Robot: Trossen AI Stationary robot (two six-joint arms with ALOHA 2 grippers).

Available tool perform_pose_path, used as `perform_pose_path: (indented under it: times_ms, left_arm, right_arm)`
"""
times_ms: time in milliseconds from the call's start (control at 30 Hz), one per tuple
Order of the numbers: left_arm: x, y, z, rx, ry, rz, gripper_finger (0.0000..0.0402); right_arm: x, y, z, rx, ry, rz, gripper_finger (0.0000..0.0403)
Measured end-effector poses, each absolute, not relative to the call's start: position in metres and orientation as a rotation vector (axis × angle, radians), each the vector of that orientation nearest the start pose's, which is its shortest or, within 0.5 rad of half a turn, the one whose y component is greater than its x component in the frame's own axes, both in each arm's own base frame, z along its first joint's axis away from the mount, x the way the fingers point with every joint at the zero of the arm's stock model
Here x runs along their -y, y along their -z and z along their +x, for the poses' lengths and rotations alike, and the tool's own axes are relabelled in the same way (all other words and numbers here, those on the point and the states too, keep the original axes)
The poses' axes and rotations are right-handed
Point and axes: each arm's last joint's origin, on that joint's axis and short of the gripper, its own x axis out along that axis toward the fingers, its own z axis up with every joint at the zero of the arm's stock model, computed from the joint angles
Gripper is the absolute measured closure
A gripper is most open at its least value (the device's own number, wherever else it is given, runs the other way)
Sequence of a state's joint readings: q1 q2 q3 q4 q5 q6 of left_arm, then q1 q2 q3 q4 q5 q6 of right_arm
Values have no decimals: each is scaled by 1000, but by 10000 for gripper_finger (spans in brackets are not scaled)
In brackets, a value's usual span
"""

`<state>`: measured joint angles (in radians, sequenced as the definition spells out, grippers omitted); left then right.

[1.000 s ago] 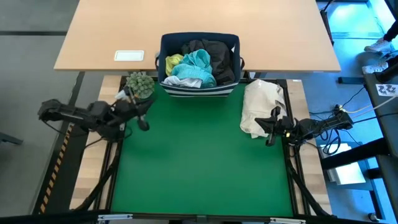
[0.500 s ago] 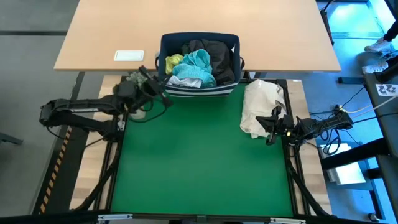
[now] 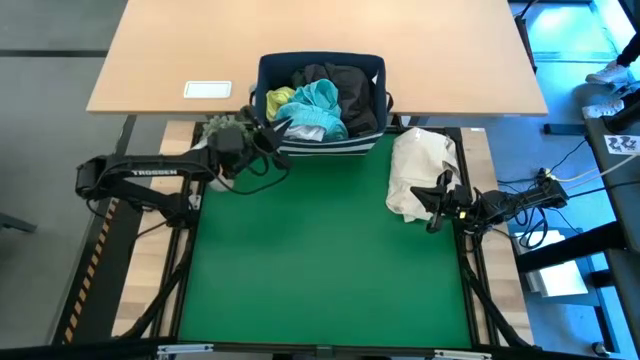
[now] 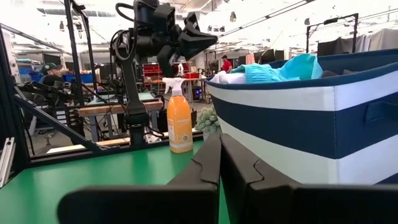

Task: Fold laundry
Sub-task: Fold the blue shorts

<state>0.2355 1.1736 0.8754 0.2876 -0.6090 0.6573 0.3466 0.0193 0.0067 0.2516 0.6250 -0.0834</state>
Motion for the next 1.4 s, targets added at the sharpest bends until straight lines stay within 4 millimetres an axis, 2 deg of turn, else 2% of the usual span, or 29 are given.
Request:
perform_pose_path:
  times_ms: [167, 333, 533, 733, 933, 1167, 1400]
  left_arm:
    - [-77, -341, 251, -332, -766, 542, 332]
    - [-80, -359, 257, -454, -735, 489, 263]
    - [-91, -374, 281, -591, -698, 477, 190]
    - [-110, -369, 302, -741, -678, 536, 148]
    - [-130, -363, 301, -746, -542, 477, 137]
    - [-151, -356, 286, -834, -567, 409, 141]
    - [-165, -353, 278, -865, -595, 381, 170]
  right_arm:
    - [-15, -187, 91, 200, 285, 29, 397]
    - [-15, -187, 91, 200, 285, 29, 397]
    - [-15, -187, 91, 201, 279, 31, 397]
    - [-15, -187, 91, 202, 280, 35, 397]
    - [-15, -187, 91, 202, 278, 40, 397]
    - [-15, -187, 91, 202, 278, 40, 397]
    - [-15, -187, 91, 202, 278, 40, 397]
